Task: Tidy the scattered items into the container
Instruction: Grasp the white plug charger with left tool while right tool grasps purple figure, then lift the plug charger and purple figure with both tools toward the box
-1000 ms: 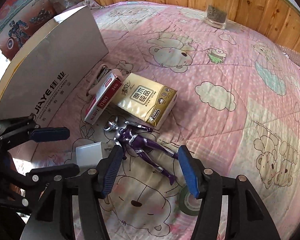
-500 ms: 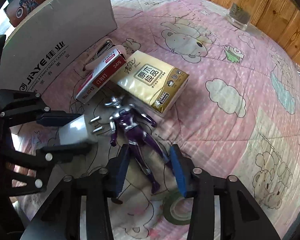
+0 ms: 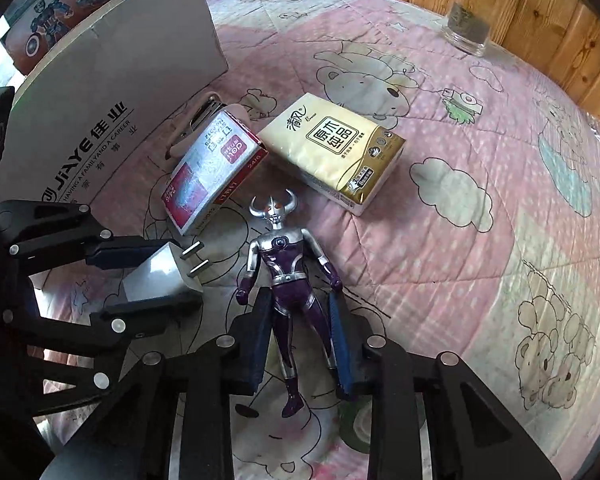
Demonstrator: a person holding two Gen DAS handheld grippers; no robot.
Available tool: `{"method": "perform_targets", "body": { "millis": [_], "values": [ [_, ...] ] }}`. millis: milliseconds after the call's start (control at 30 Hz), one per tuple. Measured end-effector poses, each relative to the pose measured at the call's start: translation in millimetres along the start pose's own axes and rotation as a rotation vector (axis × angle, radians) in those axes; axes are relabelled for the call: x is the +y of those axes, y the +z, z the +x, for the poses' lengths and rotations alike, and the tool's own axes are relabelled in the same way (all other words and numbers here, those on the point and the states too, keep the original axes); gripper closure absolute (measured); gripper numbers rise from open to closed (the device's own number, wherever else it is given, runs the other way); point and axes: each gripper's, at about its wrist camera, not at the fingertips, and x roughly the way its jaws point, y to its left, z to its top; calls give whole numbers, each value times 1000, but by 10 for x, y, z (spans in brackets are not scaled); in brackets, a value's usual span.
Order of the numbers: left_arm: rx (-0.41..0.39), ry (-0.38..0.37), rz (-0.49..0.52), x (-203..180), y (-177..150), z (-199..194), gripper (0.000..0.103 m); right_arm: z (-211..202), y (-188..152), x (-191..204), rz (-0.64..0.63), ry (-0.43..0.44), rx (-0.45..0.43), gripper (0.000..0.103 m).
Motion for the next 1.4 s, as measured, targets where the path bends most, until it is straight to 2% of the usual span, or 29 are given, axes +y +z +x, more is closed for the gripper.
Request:
{"method": "perform_targets", "body": {
  "millis": [267,533,933,1400],
  "values": [
    [-45,-11,-63,95,-22,-322,71,-341,-77,33,49,75,-65,74],
    [-99,-5,-87,100,-27,-620,71,-525,-129,245,102,134,-138,74],
    [-184,38,-121,73,-42,-1066,71,-559,-94,209,163,104,-214,74],
    [-259,60,-124,72,-101,-1421,71,-814,-266,523,170,92,-271,74]
  ]
}}
